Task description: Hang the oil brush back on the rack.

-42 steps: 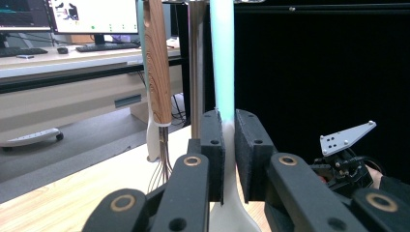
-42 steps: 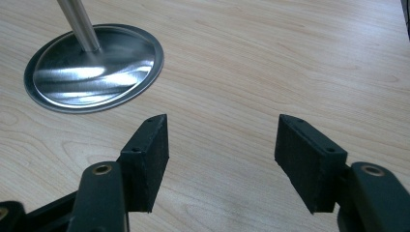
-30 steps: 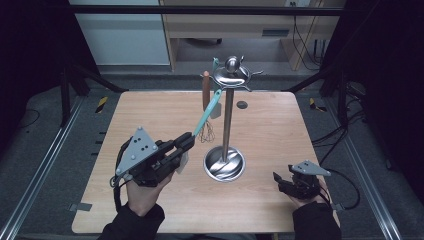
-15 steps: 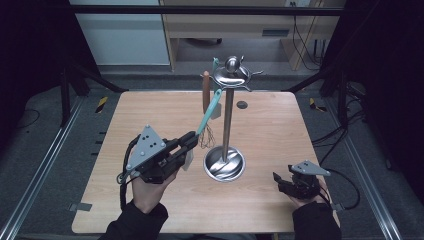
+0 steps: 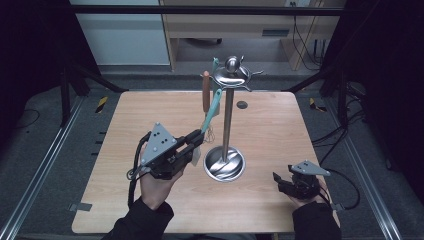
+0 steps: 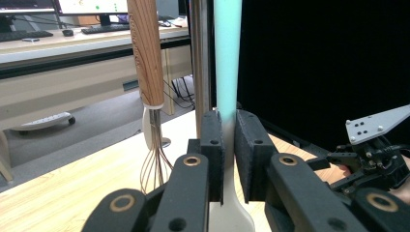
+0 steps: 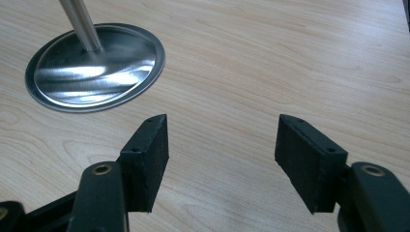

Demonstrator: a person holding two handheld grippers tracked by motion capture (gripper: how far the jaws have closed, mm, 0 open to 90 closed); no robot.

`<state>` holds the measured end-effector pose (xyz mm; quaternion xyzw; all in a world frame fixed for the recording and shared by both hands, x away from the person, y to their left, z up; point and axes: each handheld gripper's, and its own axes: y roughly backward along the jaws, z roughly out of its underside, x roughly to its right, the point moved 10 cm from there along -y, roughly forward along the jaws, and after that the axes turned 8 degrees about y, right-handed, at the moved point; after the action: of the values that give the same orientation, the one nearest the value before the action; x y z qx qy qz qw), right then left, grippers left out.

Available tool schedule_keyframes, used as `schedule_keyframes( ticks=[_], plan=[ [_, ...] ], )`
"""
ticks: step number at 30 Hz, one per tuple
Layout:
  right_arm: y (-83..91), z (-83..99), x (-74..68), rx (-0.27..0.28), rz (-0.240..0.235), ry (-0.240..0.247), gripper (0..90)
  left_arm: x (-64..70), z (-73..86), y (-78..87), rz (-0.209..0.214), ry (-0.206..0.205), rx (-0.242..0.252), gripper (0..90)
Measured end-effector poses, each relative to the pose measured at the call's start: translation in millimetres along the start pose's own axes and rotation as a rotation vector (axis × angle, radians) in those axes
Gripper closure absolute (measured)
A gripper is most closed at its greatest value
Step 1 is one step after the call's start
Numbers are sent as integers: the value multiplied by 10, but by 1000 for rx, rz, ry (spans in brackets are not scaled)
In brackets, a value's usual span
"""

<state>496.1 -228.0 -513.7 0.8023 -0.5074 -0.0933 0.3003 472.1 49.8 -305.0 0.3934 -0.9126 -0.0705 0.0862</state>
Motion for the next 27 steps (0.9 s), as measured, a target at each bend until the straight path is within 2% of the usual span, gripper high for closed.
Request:
schedule_keyframes(
  ticks=[27],
  plan=[
    [3, -7, -3, 3, -2, 5, 365, -1, 22, -321, -17, 33, 22, 816]
  ],
)
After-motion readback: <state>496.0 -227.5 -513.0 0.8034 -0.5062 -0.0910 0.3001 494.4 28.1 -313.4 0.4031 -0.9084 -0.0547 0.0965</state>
